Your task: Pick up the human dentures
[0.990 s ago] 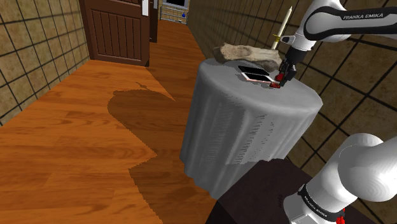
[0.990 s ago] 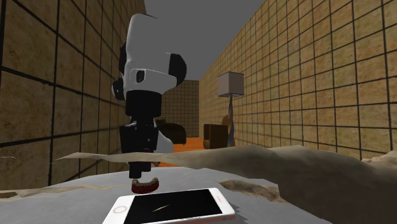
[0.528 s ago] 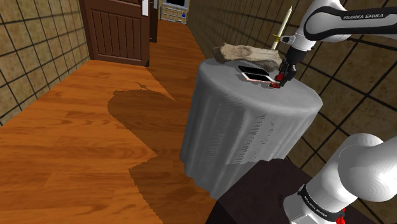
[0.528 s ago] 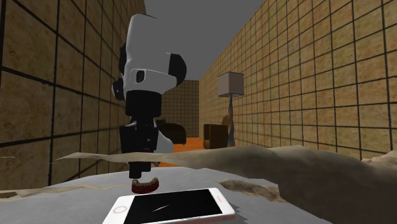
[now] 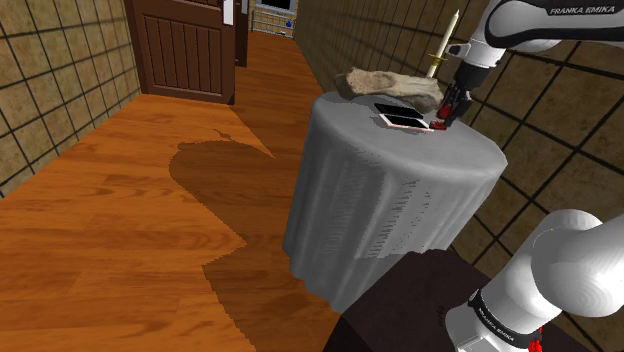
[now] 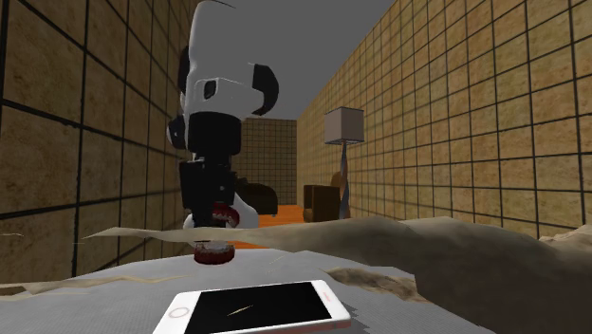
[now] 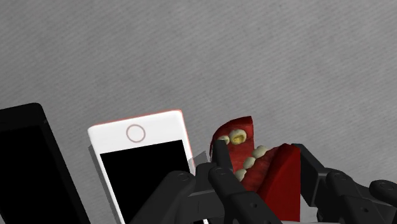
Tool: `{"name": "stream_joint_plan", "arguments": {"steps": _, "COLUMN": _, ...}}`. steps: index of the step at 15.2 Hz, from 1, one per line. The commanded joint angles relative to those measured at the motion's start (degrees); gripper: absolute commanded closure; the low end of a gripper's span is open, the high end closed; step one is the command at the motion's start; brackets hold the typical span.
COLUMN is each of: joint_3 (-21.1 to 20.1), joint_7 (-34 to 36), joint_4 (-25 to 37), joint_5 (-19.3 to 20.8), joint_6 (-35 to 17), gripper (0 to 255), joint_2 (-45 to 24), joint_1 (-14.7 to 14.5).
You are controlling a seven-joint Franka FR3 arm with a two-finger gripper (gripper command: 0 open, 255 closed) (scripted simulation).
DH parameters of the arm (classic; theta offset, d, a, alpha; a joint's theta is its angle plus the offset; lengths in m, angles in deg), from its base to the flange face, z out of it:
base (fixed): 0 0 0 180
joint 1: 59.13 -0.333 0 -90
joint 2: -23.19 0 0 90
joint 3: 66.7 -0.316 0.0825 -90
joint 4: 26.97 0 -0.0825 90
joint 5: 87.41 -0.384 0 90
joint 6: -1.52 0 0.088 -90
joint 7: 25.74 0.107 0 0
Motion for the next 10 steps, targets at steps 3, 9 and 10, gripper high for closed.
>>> {"name": "stream_joint_plan", "arguments": {"steps": 3, "joint_3": -0.3, "joint_7": -0.4, "joint_4": 3.4, "joint_5": -0.4, "joint_6": 3.0, "gripper": 255, "joint_2": -0.5, "joint_1": -0.2}}
{"name": "stream_joint_plan", "arguments": {"steps": 9, "joint_3": -0.7, "joint_7": -0.8, "joint_4": 7.9, "joint_5": -1.0, "joint_6": 6.8, "gripper": 255, "joint_2": -1.2, "joint_1": -0.5}}
{"name": "stream_joint_plan", "arguments": {"steps": 10, "joint_3": -0.7, "joint_7": -0.8, "joint_4": 7.9, "joint_5": -1.0, "joint_6": 6.8, "gripper": 255, "joint_2": -1.2, "joint_1": -0.5}}
